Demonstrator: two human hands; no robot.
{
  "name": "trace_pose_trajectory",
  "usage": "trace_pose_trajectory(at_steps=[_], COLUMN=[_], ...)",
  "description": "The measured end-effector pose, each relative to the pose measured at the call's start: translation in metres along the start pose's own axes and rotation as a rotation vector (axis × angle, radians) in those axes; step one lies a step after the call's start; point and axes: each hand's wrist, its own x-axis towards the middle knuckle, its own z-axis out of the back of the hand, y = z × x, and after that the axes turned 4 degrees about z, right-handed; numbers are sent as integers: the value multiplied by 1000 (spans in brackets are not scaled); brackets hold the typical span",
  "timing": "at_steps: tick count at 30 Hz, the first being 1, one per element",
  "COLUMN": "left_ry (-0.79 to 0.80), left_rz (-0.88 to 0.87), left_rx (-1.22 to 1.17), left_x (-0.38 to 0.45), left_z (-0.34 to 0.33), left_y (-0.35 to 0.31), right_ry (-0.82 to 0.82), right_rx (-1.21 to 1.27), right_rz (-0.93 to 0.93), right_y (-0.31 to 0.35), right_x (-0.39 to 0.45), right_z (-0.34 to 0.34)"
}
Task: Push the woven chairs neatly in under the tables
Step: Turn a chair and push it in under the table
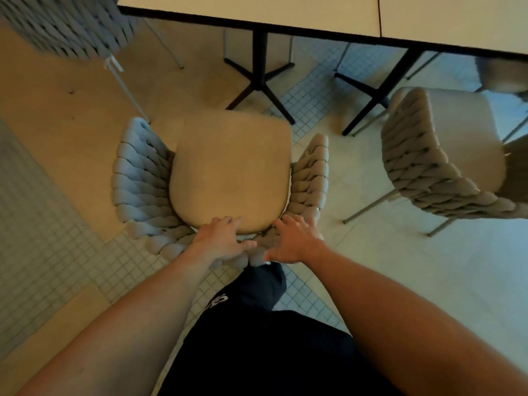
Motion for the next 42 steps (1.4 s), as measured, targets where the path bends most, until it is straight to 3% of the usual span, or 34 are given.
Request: trace_pose_trajectory(at_steps=[10, 16, 20, 28, 42], left_ry=[-51, -36, 14, -47, -70], left_rz=[-38, -3, 25, 66, 3], left_rx=[18, 228, 264, 250, 246], left_x=[-40, -35, -24, -6, 36], left_z=[-17, -28, -37, -32, 18], left_y=[55, 93, 107, 117, 108], right_ry=[-22, -1, 51, 164, 156], right_rx=[3, 2, -49, -140, -190], right_rz=[-21, -27, -29, -35, -76], right_y=[60, 80, 82, 73, 42], right_x=[-21, -11, 3, 27, 70], right_z=[-29, -32, -39, -42, 4])
